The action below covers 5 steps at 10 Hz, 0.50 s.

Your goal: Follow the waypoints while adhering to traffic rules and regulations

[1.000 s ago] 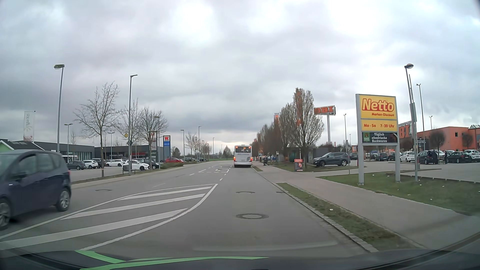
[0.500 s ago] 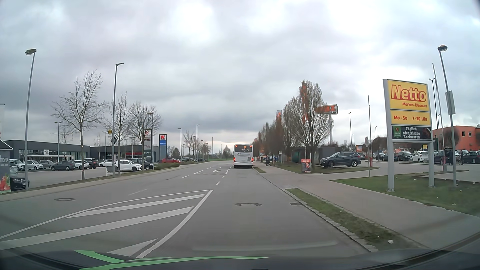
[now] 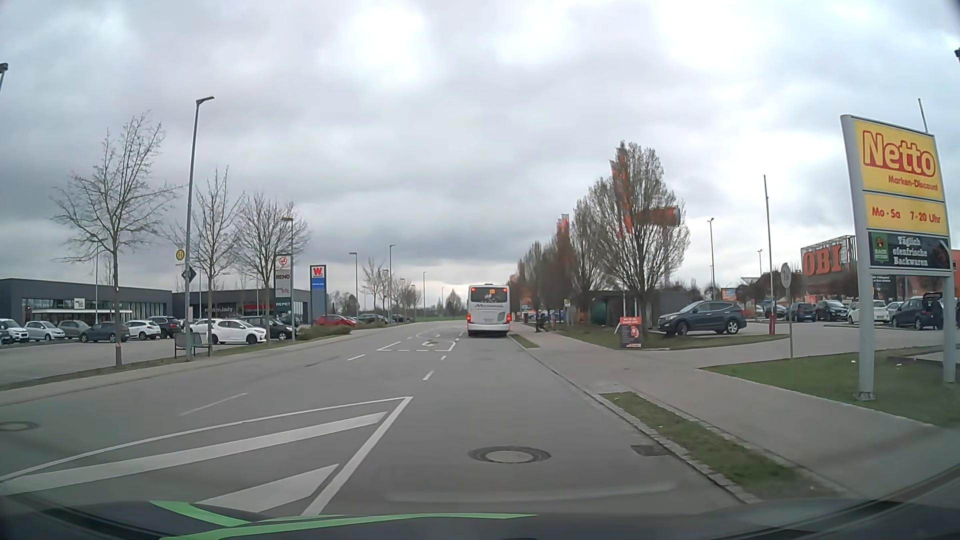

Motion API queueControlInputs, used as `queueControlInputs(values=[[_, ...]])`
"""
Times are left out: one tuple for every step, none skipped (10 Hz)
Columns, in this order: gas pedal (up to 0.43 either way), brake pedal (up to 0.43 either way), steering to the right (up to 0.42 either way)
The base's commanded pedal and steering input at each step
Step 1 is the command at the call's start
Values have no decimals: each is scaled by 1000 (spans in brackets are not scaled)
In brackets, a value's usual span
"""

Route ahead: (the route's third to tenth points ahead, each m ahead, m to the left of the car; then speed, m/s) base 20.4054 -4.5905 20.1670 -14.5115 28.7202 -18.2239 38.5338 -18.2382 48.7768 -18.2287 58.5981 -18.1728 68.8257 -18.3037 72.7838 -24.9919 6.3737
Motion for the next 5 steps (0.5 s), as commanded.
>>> queueControlInputs(values=[[0, 128, -1], [0, 134, -1], [0, 140, -1], [0, 146, -1], [0, 159, -1]])
